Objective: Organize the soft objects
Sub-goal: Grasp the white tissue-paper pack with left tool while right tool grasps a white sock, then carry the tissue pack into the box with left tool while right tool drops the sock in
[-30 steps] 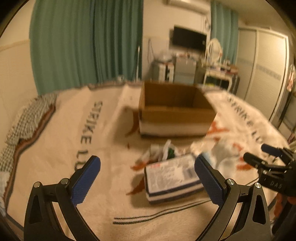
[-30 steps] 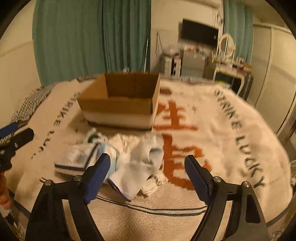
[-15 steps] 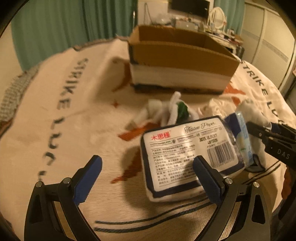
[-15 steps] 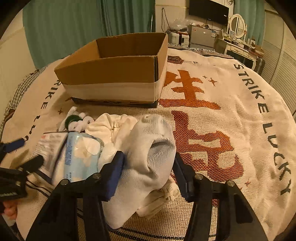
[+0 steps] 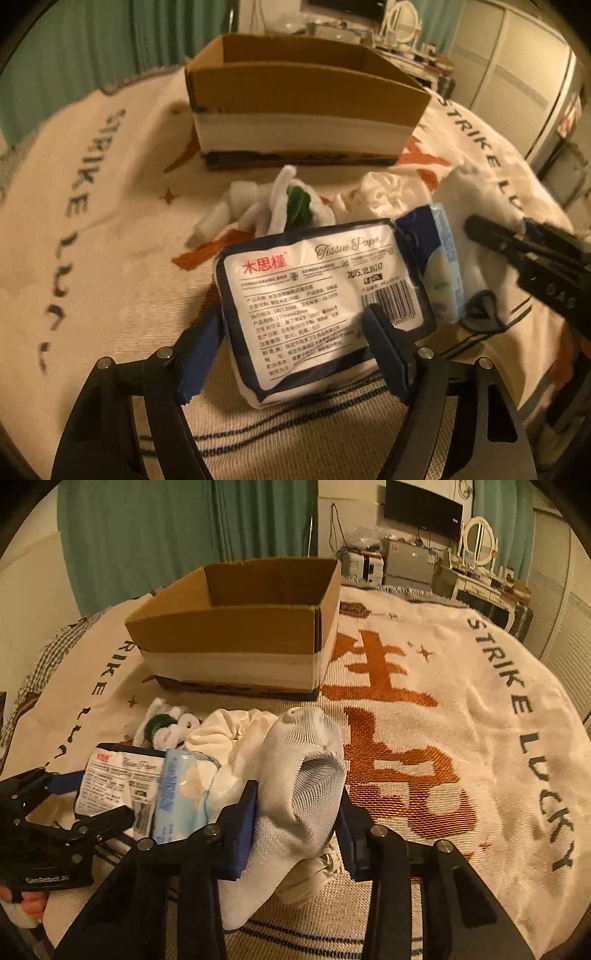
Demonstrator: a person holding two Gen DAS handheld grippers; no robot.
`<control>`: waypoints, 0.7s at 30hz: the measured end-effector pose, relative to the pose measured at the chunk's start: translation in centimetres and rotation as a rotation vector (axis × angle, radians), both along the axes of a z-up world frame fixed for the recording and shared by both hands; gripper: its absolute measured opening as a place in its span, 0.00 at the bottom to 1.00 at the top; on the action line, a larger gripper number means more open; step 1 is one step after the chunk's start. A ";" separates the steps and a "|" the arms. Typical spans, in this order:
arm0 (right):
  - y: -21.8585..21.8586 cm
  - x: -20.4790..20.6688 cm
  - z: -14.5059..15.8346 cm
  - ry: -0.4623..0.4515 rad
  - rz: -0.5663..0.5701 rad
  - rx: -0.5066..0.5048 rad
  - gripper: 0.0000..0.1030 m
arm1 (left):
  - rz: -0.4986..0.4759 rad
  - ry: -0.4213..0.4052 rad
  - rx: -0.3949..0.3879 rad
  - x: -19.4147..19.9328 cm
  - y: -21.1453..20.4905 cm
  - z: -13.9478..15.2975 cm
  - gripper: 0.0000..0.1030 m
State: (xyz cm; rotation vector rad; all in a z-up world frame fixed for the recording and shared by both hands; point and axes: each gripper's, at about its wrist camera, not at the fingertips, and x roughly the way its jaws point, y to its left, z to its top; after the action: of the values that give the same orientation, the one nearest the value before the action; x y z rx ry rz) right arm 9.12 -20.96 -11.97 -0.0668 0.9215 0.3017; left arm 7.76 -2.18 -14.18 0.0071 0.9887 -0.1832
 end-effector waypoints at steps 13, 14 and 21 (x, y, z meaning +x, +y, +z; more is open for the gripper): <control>-0.8 -4.2 5.5 -0.098 -0.009 0.013 0.35 | 0.045 -0.131 0.065 -3.0 -0.4 4.2 0.26; -0.8 -4.7 6.0 -0.108 -0.011 0.012 0.35 | 0.042 -0.145 0.070 -3.2 -0.6 4.7 0.25; -1.2 -6.6 8.7 -0.159 -0.015 0.023 0.35 | 0.052 -0.255 0.095 -4.8 -0.7 8.5 0.21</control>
State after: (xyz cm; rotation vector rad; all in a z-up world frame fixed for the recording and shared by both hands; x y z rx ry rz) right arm 2.57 -22.18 -3.28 -0.0620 0.7605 0.2888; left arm 2.93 -2.83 -5.71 0.0896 0.7418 -0.0852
